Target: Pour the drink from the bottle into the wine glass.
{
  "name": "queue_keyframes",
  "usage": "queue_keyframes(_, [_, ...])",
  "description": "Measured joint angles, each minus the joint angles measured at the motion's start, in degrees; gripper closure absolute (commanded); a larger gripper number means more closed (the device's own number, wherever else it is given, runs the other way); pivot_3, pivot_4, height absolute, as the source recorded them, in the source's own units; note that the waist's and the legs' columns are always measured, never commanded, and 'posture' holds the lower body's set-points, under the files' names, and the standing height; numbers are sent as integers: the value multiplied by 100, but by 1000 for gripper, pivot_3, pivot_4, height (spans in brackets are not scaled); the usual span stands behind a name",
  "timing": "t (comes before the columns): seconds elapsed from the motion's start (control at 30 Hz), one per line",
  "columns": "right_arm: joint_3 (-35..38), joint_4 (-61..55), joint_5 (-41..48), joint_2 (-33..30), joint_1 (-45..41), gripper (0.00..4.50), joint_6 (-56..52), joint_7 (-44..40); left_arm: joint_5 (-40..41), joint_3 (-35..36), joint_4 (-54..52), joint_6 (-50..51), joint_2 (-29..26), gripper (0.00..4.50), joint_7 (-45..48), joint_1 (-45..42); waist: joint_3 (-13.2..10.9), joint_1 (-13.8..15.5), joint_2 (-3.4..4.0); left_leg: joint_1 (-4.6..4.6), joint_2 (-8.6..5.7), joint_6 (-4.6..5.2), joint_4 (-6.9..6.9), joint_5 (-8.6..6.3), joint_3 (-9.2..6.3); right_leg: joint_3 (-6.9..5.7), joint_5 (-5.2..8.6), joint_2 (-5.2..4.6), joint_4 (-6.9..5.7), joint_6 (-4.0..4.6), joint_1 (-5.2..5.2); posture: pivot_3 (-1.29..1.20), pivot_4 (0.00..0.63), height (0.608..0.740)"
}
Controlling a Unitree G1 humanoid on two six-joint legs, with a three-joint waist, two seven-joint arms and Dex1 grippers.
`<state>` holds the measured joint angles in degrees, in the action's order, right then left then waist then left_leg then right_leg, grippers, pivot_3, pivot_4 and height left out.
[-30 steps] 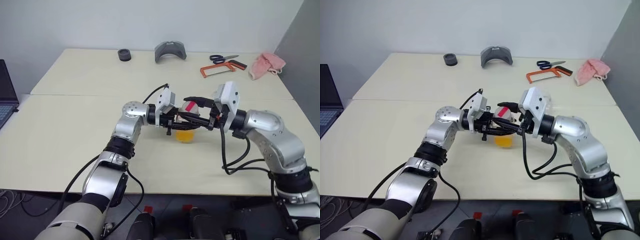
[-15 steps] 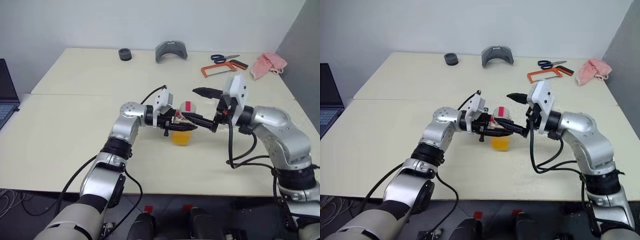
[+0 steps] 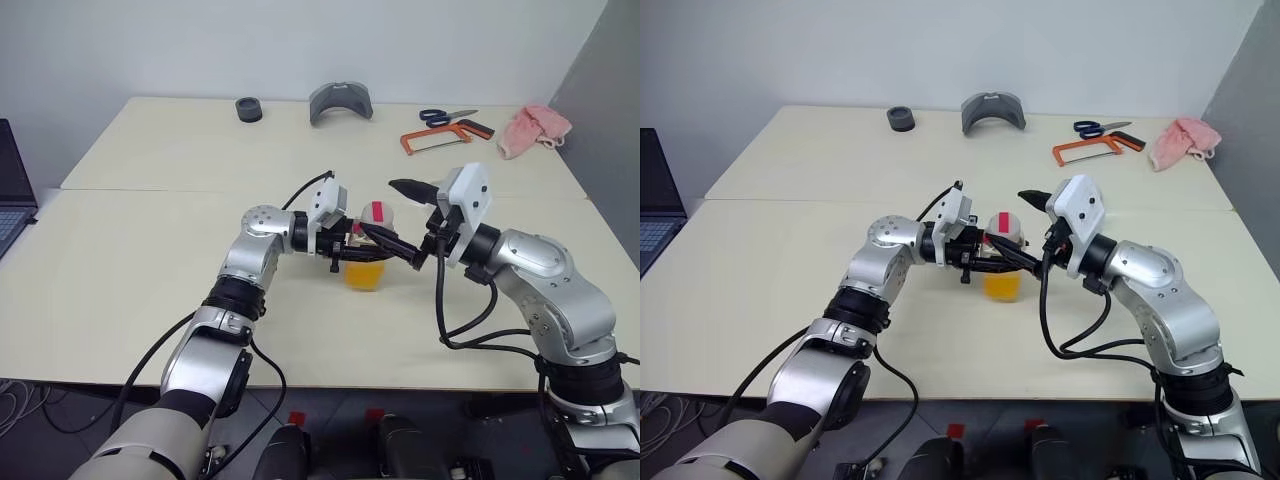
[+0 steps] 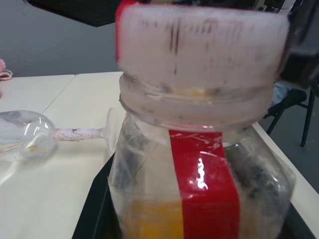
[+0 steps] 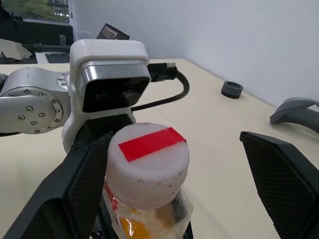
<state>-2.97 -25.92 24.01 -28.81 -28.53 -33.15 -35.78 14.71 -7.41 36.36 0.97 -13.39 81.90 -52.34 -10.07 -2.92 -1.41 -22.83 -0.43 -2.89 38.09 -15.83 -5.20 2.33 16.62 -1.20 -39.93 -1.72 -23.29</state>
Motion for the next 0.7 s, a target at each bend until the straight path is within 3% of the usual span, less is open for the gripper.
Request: queue_keyframes(0.7, [575,-374,832,-283,287,152,-632,-17,0,2,16,-30,-3,2864,24,-8,0,2,0,0,1,1,0,0,15,1,0,1,0,0,0,0,150,740])
